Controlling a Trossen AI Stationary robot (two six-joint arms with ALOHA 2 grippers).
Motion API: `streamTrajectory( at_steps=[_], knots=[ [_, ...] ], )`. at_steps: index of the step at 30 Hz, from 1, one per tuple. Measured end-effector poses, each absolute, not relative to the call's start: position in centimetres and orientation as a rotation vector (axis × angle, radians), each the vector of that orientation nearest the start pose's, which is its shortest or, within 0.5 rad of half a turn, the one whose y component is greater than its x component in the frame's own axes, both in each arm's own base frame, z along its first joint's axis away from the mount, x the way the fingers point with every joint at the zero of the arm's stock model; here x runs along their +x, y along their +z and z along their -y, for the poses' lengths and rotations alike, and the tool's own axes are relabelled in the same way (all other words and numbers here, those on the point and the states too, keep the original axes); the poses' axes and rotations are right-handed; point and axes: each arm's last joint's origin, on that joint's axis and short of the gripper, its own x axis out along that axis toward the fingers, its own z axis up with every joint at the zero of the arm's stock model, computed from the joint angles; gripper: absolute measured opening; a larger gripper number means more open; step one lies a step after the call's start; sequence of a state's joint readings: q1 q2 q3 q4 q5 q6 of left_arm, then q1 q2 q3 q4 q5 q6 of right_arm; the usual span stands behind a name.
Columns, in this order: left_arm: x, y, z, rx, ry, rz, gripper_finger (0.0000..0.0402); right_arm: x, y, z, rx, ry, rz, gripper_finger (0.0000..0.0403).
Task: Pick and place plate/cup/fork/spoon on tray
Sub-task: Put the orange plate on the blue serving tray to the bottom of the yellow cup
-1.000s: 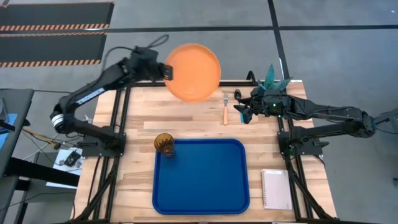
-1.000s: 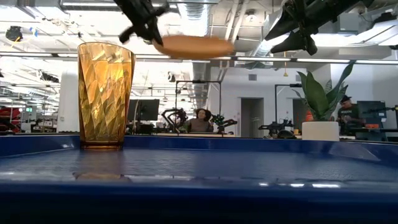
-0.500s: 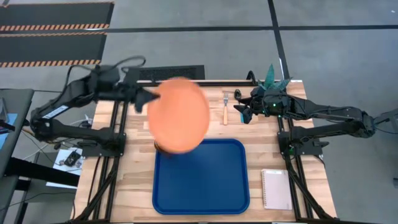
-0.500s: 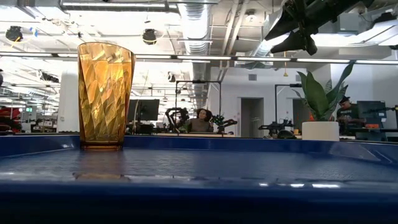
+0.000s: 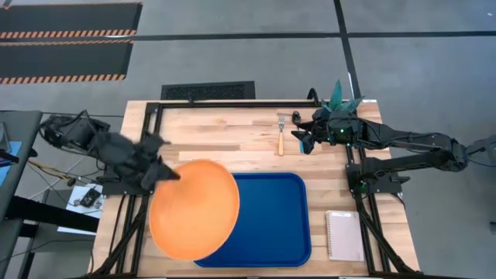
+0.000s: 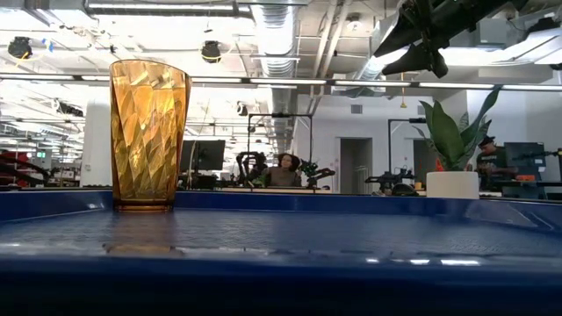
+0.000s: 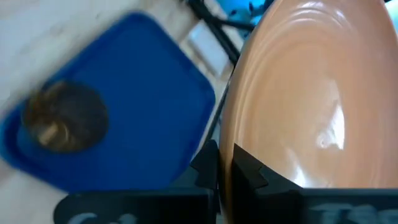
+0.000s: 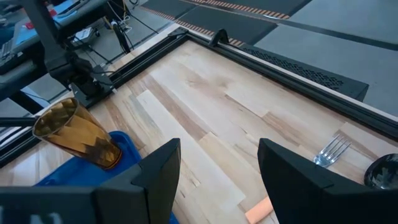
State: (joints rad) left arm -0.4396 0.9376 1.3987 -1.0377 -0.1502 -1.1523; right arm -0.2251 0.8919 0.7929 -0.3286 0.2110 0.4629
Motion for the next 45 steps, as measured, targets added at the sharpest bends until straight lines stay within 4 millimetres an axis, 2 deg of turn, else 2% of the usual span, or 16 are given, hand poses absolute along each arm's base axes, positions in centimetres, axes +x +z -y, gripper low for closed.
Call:
streamTrajectory(
  at_steps=[10, 19, 23, 30, 45],
  knots=[
    [12.6, 40.5, 10.3, -0.948, 0.118, -0.866, 0.0000, 18.8, 30.1, 5.0, 0.450, -0.526, -0.345, 0.0240],
    [12.7, 38.5, 13.8, -0.914, 0.208, -0.977, 0.0000, 20.5, 28.9, 5.4, 0.459, -0.541, -0.397, 0.0240],
    [11.7, 37.8, 14.6, -0.946, 0.287, -1.035, 0.0000, 20.8, 28.7, 5.4, 0.467, -0.517, -0.410, 0.0240],
    [10.1, 37.0, 14.8, -1.010, 0.441, -1.048, 0.0000, 20.6, 29.7, 5.2, 0.478, -0.463, -0.327, 0.0240],
    [9.6, 31.2, 16.8, -1.107, 0.546, -1.089, 0.0000, 20.8, 29.6, 5.3, 0.470, -0.463, -0.331, 0.0240]
  ],
)
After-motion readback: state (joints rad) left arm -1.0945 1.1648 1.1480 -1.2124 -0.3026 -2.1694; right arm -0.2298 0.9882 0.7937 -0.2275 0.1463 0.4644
